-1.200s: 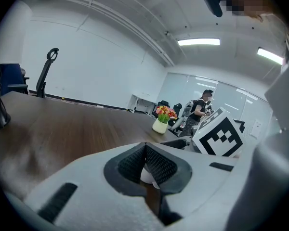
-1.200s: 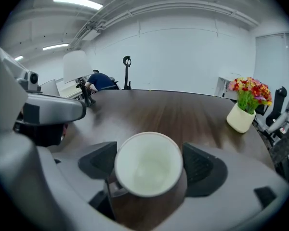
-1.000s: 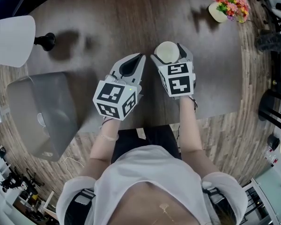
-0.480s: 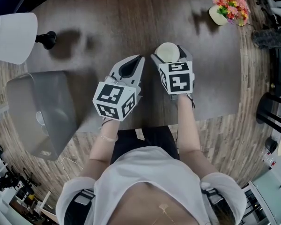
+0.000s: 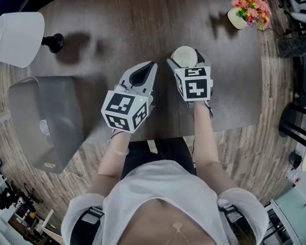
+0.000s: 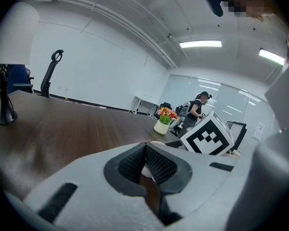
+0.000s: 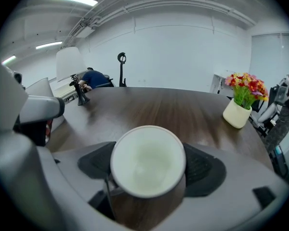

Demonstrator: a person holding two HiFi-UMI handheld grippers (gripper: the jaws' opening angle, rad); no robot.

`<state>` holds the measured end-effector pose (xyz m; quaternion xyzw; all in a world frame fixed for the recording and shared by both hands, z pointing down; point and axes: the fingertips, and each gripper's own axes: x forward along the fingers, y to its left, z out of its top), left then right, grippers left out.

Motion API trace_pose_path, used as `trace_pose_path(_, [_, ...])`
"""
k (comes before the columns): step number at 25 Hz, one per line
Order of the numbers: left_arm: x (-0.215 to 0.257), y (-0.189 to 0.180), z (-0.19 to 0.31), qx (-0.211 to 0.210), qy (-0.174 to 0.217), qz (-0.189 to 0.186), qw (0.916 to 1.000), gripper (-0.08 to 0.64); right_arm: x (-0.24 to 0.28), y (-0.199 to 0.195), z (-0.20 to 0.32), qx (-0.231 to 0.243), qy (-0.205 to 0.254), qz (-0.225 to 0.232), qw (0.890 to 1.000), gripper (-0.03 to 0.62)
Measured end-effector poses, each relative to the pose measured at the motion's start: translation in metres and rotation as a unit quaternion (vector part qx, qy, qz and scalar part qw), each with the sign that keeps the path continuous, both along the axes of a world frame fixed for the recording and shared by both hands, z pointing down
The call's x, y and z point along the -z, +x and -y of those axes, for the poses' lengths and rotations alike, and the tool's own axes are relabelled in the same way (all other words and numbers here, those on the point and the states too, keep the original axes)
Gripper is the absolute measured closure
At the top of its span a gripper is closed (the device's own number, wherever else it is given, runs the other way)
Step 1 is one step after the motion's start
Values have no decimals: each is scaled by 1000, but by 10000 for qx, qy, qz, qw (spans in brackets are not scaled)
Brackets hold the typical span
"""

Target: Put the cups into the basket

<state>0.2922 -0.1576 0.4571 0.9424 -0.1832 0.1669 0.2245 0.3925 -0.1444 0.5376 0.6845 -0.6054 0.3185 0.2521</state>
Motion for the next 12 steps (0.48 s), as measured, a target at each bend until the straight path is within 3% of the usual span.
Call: trace_pose_path(12, [10,-3,-12,-90,80,-53,9999,551,24,-8,-13,83,162,144,9997,189])
